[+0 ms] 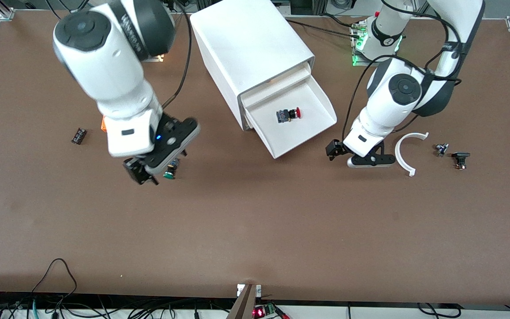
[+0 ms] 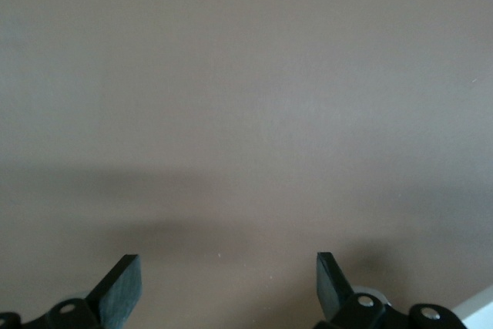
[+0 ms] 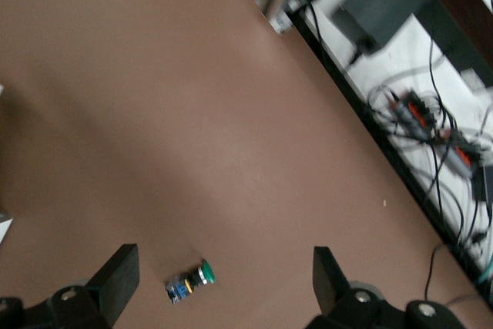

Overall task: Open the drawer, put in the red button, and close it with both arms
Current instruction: 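Withdraw the right gripper while the left gripper reaches the drawer front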

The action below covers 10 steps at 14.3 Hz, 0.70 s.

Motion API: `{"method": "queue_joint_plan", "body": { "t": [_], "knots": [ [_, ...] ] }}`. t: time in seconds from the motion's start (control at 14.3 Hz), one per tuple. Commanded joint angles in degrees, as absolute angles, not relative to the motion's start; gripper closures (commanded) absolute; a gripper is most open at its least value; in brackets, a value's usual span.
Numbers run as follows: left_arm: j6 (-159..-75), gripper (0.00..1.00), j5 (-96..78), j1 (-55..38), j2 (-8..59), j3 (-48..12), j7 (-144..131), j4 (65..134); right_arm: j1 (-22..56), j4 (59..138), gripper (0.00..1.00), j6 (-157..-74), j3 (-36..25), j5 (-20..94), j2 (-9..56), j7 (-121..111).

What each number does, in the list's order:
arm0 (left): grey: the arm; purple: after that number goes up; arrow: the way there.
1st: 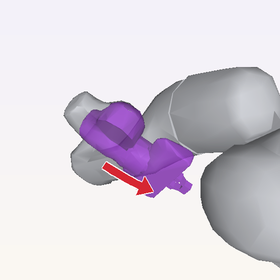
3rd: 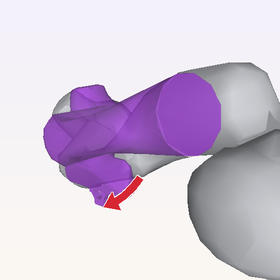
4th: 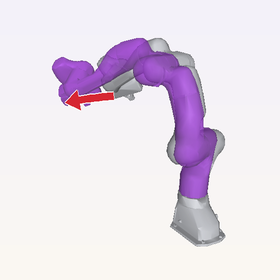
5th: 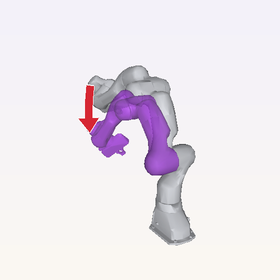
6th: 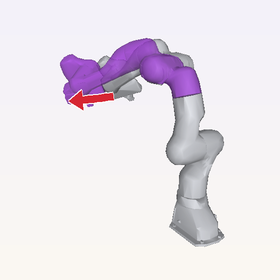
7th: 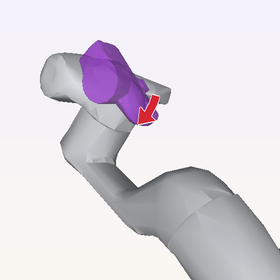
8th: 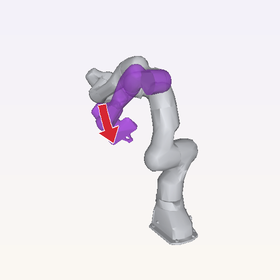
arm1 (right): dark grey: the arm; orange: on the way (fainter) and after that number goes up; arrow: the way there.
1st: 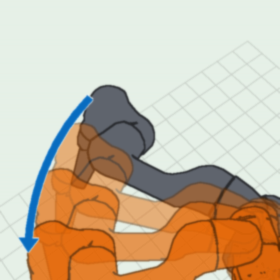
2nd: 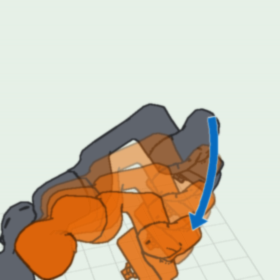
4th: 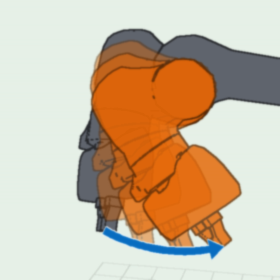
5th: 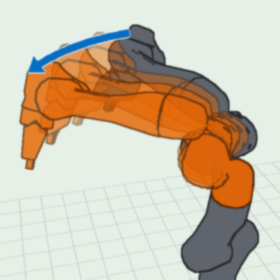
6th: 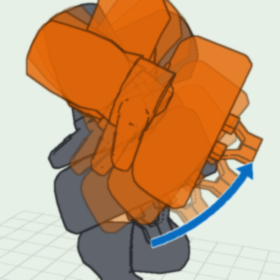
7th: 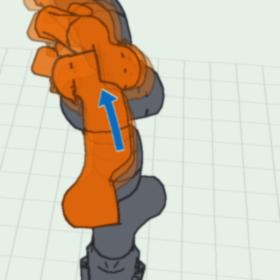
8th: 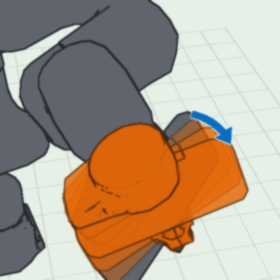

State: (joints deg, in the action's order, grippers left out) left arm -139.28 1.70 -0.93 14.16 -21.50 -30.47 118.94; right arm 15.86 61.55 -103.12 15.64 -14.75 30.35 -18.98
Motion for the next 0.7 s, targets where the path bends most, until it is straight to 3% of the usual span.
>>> {"method": "queue_joint_plan", "body": {
  "t": [0.0,0.42,0.63],
  "knots": [
    [-140.4,0.00,2.5,-2.1,13.1,-21.7,-34.5,121.9,15.9,69.8,0.00,-102.7,10.2,-13.7,25.7,-8.1],
    [-144.8,0.00,-1.9,-3.3,13.3,-25.3,-39.5,127.0,15.1,73.5,0.00,-97.6,6.9,-13.6,25.5,19.9],
    [-144.1,0.00,-2.2,-3.3,12.6,-28.9,-44.6,128.1,9.9,76.3,0.00,-94.9,6.9,-11.9,23.1,29.8]
  ]
}}
